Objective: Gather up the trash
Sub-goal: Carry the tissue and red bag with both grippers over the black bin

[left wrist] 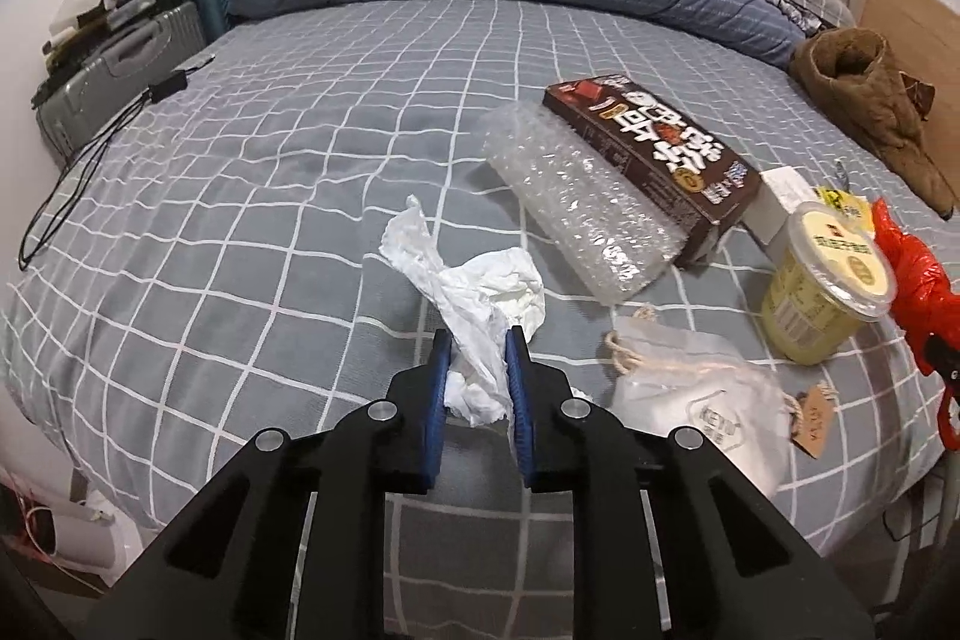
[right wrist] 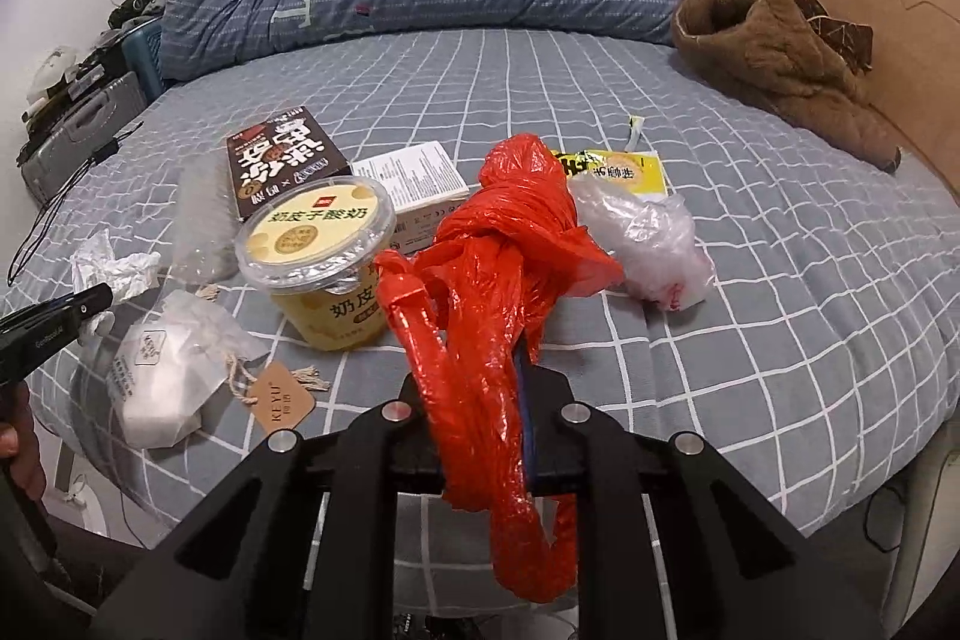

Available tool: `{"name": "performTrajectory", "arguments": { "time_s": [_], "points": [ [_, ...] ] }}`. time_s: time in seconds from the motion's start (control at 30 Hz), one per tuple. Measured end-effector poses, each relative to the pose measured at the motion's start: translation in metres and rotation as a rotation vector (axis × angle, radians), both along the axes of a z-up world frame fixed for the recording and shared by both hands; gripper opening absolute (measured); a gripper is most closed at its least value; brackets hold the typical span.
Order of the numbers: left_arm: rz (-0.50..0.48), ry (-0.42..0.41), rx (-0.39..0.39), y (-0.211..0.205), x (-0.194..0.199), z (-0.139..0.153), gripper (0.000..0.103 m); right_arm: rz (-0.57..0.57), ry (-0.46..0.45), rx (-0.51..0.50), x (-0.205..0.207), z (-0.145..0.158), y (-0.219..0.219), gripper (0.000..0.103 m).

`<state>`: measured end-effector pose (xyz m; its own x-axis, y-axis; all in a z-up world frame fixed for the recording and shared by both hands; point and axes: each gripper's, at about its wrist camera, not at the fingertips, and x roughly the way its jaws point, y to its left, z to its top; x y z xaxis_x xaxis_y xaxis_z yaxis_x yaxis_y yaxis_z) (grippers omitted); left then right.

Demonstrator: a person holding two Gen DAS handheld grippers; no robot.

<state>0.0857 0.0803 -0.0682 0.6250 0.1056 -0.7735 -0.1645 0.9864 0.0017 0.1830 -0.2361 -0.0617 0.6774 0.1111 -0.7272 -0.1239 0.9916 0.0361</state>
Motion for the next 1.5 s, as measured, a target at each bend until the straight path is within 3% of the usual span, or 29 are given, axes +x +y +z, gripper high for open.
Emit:
{"name": "performTrajectory", "arguments": {
  "time_s": [0.7,1.5],
  "points": [
    [-0.065,-0.065,-0.013,-0.028,-0.034,0.038,0.015,0.022,-0.061,0.005,-0.039,0.040,0.005,0.015],
    [-0.142,-0.098,-0.041,-0.075,-0.131,0.051,0.015,0.019,-0.093,0.007,-0.130,0.050,0.001,0.015]
  ]
}}
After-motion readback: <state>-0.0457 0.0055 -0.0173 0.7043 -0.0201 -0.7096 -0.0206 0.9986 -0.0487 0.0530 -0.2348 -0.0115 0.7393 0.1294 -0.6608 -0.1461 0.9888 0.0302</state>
